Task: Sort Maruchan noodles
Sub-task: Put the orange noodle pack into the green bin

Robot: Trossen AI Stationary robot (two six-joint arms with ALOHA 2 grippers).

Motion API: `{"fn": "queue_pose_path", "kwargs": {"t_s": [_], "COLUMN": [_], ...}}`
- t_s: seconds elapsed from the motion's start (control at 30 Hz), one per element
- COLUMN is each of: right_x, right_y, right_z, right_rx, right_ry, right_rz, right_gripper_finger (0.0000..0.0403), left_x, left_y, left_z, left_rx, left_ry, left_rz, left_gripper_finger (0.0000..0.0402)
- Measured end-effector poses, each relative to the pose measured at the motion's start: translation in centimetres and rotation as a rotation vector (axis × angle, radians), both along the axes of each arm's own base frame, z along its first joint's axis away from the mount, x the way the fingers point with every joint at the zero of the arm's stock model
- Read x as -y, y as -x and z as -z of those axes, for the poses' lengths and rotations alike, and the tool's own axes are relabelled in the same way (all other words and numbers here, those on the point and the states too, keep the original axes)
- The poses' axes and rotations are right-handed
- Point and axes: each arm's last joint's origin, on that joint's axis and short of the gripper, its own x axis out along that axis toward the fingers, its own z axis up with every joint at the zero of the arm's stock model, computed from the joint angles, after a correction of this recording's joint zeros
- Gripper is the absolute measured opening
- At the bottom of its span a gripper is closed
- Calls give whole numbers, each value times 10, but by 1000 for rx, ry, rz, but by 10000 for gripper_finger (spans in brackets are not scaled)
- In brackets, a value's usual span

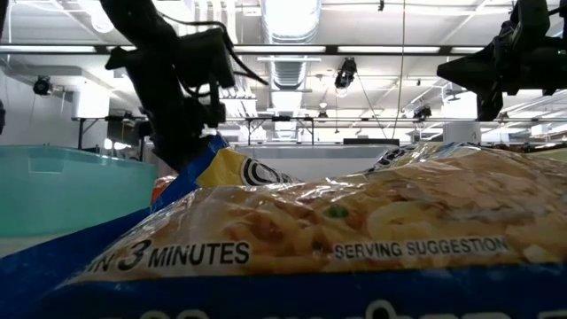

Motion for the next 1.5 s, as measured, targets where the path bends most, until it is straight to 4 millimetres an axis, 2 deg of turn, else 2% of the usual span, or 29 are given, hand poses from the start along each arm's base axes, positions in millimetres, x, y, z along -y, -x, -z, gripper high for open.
{"fn": "queue_pose_path", "kwargs": {"t_s": [0.33, 0.6, 0.9, 1.13, 1.5], "right_x": [0, 0, 0, 0, 0], "right_y": [0, 0, 0, 0, 0], "right_z": [0, 0, 0, 0, 0], "right_rx": [0, 0, 0, 0, 0], "right_ry": [0, 0, 0, 0, 0], "right_rz": [0, 0, 0, 0, 0], "right_gripper_finger": [18, 18, 18, 18, 18], "left_x": [-1, -1, -2, -2, -1], "left_y": [-13, -14, -9, -8, -9], "left_z": [10, 25, 24, 24, 23], "left_rx": [-144, -230, -273, -286, -291], "left_ry": [-34, -33, -86, -88, -87], "left_rz": [-57, -105, -115, -114, -104], "left_gripper_finger": [227, 227, 204, 149, 8]}}
